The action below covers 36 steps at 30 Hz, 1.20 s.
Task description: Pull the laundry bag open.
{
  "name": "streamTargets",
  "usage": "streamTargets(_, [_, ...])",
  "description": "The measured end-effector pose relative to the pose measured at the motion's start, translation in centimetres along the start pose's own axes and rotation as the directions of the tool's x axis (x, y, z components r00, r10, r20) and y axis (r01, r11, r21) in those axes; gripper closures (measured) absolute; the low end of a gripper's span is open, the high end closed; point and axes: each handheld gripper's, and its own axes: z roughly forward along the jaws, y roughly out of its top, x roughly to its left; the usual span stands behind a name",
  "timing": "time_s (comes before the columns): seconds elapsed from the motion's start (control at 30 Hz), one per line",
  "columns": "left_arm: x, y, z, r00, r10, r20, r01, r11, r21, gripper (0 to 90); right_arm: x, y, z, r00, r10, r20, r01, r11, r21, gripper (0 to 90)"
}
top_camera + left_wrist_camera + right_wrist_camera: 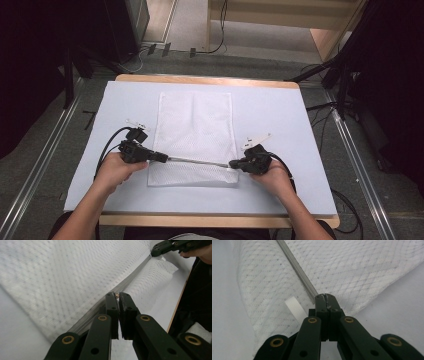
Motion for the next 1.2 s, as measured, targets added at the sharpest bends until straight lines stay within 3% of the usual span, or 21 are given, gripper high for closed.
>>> streamTargets(0.37, [1.0, -1.2, -1.6, 0.9992, -0.022, -0.032, 0.022, 0.9997, -0.009, 88.0, 0.0, 0.0, 0.0, 1.0, 0.004, -0.001, -0.004, 1.0, -0.001, 90.0])
streamTargets(0.63, [1.7, -2.1, -2.7, 0.9978, -0.045, -0.047, 0.043, 0.9982, -0.041, 88.0, -0.1, 0.0, 0.0, 0.9999, 0.006, -0.009, -0.006, 1.0, -0.004, 90.0])
streamTargets(0.83, [2.5, -2.7, -3.1, 0.9941, -0.088, -0.062, 0.085, 0.995, -0.052, 88.0, -0.3, -0.1, -0.1, 0.9999, 0.003, -0.013, -0.003, 1.0, -0.003, 90.0])
streamTargets(1.03, [2.9, -3.4, -3.6, 0.9913, -0.098, -0.088, 0.093, 0.9938, -0.062, 88.0, -0.3, -0.1, -0.1, 0.9999, 0.005, -0.016, -0.005, 1.0, 0.001, 90.0])
streamTargets(1.2, [3.3, -3.7, -3.6, 0.9919, -0.116, -0.053, 0.111, 0.9904, -0.082, 88.0, -0.5, 0.1, -0.1, 0.9996, 0.007, -0.027, -0.007, 1.0, 0.008, 90.0])
